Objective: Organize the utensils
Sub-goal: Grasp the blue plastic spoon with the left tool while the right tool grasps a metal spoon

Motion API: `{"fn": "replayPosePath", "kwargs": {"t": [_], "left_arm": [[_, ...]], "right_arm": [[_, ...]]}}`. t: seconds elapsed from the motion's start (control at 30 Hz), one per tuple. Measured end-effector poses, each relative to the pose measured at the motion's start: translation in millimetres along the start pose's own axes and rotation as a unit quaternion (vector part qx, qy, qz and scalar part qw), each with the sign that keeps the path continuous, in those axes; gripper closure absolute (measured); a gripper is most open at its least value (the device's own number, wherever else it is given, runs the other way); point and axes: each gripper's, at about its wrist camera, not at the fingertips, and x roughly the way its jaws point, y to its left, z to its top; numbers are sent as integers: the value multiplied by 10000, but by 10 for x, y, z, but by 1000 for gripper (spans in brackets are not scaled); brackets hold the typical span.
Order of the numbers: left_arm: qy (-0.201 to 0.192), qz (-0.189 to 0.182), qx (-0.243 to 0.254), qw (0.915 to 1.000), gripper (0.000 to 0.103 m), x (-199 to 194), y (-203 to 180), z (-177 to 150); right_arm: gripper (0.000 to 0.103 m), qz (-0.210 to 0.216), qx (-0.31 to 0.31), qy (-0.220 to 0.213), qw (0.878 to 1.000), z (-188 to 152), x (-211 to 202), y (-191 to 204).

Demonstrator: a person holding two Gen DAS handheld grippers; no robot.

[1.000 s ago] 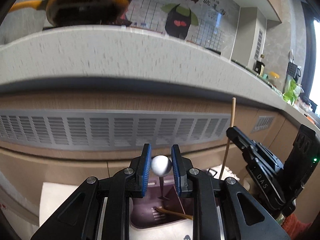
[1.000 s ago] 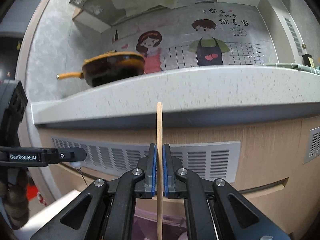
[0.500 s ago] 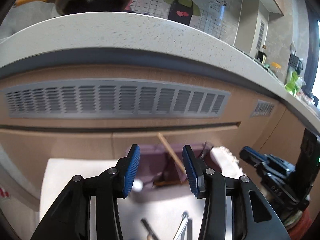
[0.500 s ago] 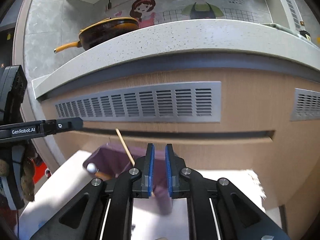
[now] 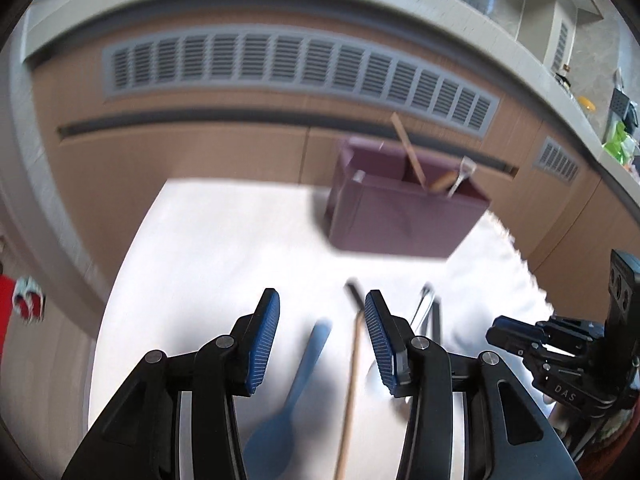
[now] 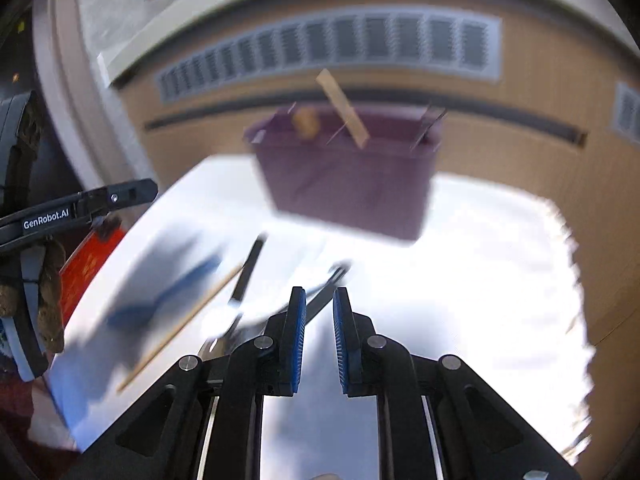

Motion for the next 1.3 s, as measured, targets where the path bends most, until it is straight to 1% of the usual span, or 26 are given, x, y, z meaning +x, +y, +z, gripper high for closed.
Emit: {"fn": "replayPosePath", "kwargs": {"t": [0.13,0.23,0.3,0.43,0.5,0.57,0.67,0.8,0.9,0.97,1.13,1.3], "left_arm": [[306,161,-74,9994,57,-38,213,-298],[439,252,-86,9987,57,-58,315,-440],[493,296,-152,9982,57,-81,395,-517],[591,230,-290,9976,57,-95,517,-639],[659,212,-282,9972,57,-91,538,-675],[703,222,-252,9970,57,-116,572,-714],[712,192,-181,9971,57,-176,605,-739],[733,200,-108,9971,57,-181,599,-734],[791,227,-88,9966,57,-124,569,-725],[832,208,-83,9963,57,-92,546,-724],[889,133,64,9959,57,-38,440,-704],[946,65,151,9954,57,73,354,-625]], "right_arm": [[90,221,-193,324,9990,-156,138,252],[89,233,-300,421,9984,-138,240,400],[89,300,-202,510,9980,-69,341,444],[89,409,394,633,9964,85,617,423],[87,320,461,712,9959,137,751,448],[87,221,364,871,9953,208,923,521],[87,6,68,1036,9946,264,1111,658],[87,-356,-372,1024,9934,318,1208,818],[90,-391,-559,1063,9920,314,1195,846],[91,-362,-509,1064,9924,283,1147,792],[92,-522,-224,923,9941,204,924,495],[92,-577,137,808,9950,88,593,121]]}}
